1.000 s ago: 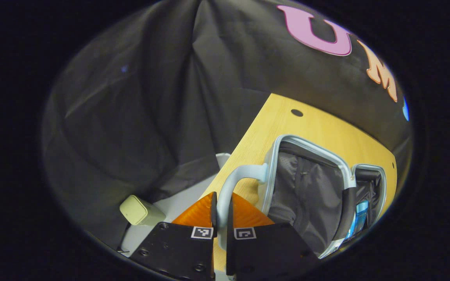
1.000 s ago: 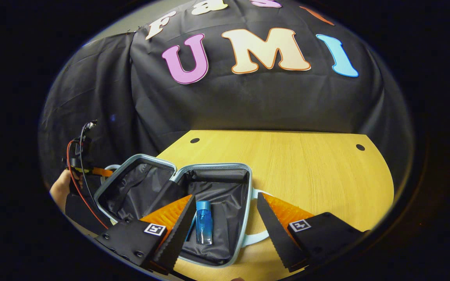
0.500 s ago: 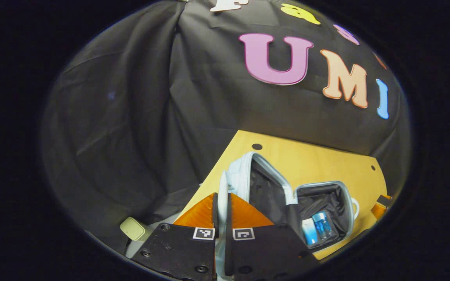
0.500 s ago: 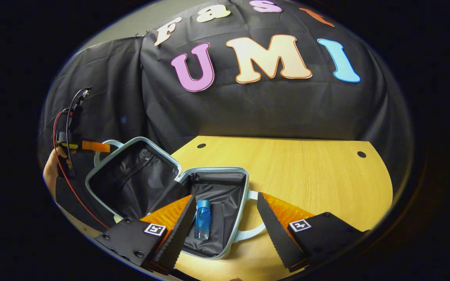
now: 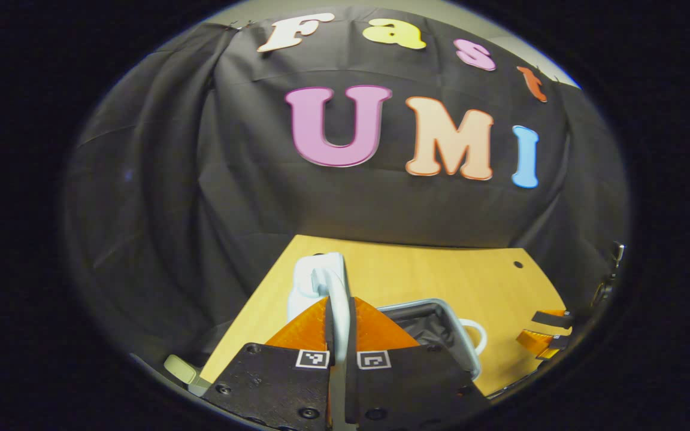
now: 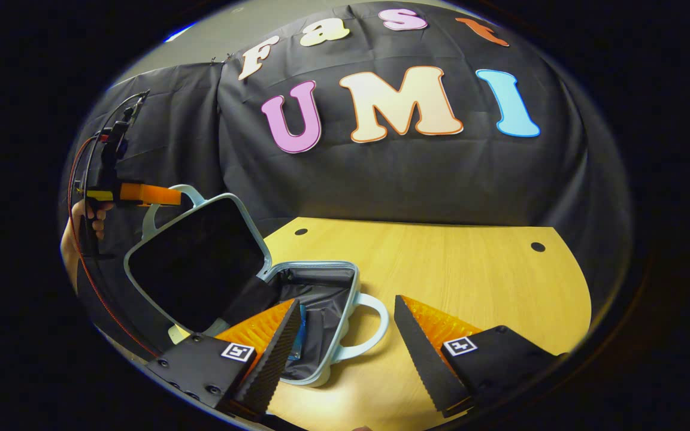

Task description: First open the suitcase, pack the skin care products into it, and then close the suitcase.

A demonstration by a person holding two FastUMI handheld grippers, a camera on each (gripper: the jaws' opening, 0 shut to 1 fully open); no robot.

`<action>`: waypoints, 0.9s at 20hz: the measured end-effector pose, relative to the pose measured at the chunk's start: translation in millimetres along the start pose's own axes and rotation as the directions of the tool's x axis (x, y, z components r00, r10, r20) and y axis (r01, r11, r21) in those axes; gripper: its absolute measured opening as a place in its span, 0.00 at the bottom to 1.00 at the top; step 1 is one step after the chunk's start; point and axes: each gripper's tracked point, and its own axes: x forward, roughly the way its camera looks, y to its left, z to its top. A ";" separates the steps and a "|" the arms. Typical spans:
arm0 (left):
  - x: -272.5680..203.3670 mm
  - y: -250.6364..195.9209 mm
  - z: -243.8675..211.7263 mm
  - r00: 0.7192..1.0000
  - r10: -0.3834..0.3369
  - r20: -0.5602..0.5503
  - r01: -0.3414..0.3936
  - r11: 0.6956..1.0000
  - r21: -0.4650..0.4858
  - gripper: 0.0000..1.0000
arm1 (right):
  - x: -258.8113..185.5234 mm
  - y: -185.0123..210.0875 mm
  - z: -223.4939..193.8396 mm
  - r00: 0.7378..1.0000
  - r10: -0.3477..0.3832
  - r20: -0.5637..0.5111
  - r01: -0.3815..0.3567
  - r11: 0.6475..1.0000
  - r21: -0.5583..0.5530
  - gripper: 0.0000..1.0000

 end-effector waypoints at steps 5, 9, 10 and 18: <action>19.5 -76.8 -1.4 0.991 -0.132 -0.017 0.133 0.991 0.004 0.03 | -19.0 -35.5 2.7 0.998 -0.055 0.017 0.054 0.998 0.019 0.98; 32.8 -133.6 -15.2 0.968 -0.245 -0.053 0.244 0.970 -0.012 0.05 | -35.7 -67.3 6.0 0.993 -0.111 0.032 0.110 0.993 0.036 0.98; 36.1 -147.2 -20.9 0.961 -0.268 -0.065 0.267 0.963 -0.019 0.05 | -40.1 -74.8 6.4 0.991 -0.126 0.034 0.124 0.991 0.039 0.98; 66.8 -223.4 -88.9 0.908 -0.365 -0.204 0.368 0.930 -0.022 0.05 | -74.7 -128.1 2.5 0.972 -0.232 0.037 0.230 0.971 0.061 0.98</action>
